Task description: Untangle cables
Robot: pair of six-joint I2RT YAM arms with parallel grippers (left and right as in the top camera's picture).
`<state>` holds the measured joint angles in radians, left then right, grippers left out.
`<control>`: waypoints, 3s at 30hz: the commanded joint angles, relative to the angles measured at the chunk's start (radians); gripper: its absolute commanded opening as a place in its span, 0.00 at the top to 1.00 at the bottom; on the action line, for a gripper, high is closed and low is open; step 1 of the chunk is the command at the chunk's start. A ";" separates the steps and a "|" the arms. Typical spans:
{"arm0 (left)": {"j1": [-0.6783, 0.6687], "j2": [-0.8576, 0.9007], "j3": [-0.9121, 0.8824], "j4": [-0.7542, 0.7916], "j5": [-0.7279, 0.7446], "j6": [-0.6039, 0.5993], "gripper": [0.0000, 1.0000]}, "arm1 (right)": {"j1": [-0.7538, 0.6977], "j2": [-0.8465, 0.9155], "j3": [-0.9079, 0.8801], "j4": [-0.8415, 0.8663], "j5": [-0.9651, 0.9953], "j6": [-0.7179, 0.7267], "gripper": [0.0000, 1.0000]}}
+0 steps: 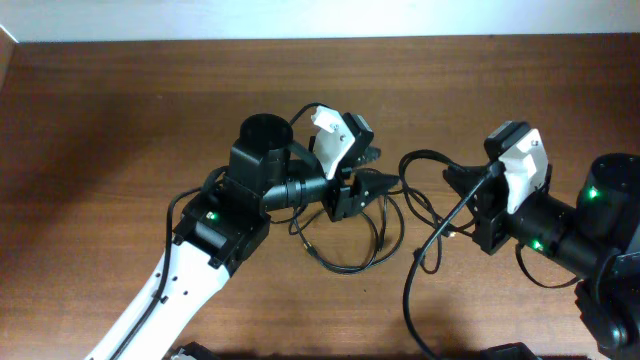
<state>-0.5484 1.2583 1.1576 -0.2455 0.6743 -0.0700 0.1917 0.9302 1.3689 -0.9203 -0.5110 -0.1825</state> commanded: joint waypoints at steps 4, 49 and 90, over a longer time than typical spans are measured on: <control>-0.045 -0.014 0.006 0.022 0.022 0.003 0.66 | 0.005 -0.008 0.010 0.002 -0.069 0.004 0.96; -0.058 -0.014 0.006 0.002 -0.237 -0.053 1.00 | 0.004 -0.008 0.010 -0.060 0.109 -0.003 0.96; -0.058 -0.014 0.006 -0.036 -0.137 0.015 1.00 | 0.003 0.121 0.010 -0.122 0.207 -0.079 0.96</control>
<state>-0.6075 1.2549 1.1610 -0.2939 0.5098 -0.0742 0.1963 1.0340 1.3689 -1.0397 -0.2836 -0.2497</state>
